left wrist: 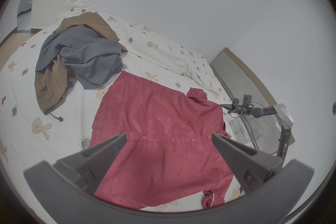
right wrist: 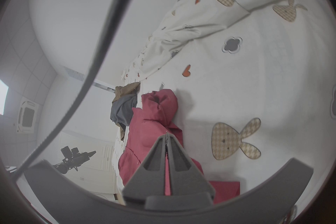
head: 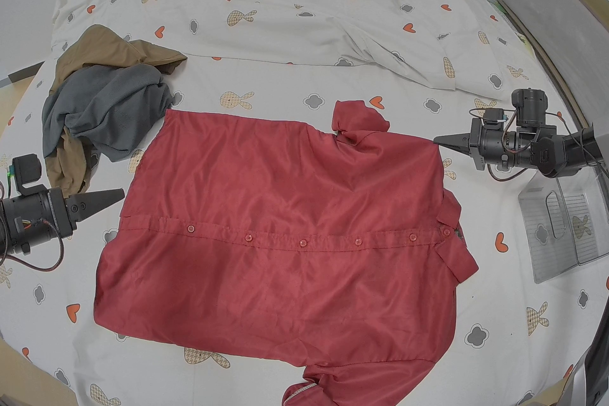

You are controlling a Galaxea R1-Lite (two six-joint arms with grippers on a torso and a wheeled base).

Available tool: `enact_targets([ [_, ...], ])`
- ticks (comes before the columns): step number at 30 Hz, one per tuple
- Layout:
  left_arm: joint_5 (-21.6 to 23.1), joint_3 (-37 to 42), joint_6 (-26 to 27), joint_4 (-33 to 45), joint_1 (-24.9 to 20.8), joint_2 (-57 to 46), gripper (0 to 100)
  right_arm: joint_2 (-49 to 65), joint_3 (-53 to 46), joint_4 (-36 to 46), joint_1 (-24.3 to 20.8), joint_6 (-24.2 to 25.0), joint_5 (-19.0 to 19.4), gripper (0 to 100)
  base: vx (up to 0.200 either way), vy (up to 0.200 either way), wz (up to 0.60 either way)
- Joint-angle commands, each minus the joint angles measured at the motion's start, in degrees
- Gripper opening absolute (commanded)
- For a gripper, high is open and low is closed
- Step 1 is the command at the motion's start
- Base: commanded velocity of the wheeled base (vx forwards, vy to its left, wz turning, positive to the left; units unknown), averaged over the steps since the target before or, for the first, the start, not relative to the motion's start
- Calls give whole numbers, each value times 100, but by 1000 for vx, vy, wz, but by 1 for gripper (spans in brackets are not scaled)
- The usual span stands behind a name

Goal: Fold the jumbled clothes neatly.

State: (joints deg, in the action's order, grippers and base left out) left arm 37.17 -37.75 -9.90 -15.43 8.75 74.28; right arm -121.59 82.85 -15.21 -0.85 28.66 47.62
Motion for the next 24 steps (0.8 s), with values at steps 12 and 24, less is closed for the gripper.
enact_targets([
  [12,1,22,-3,-4,-23,-10,100,56,-172,265,200,-212,46,100,0,0,0],
  [24,1,40,-3,-4,-40,-54,100,373,-2308,-113,1061,-1451,732,100,0,0,0],
])
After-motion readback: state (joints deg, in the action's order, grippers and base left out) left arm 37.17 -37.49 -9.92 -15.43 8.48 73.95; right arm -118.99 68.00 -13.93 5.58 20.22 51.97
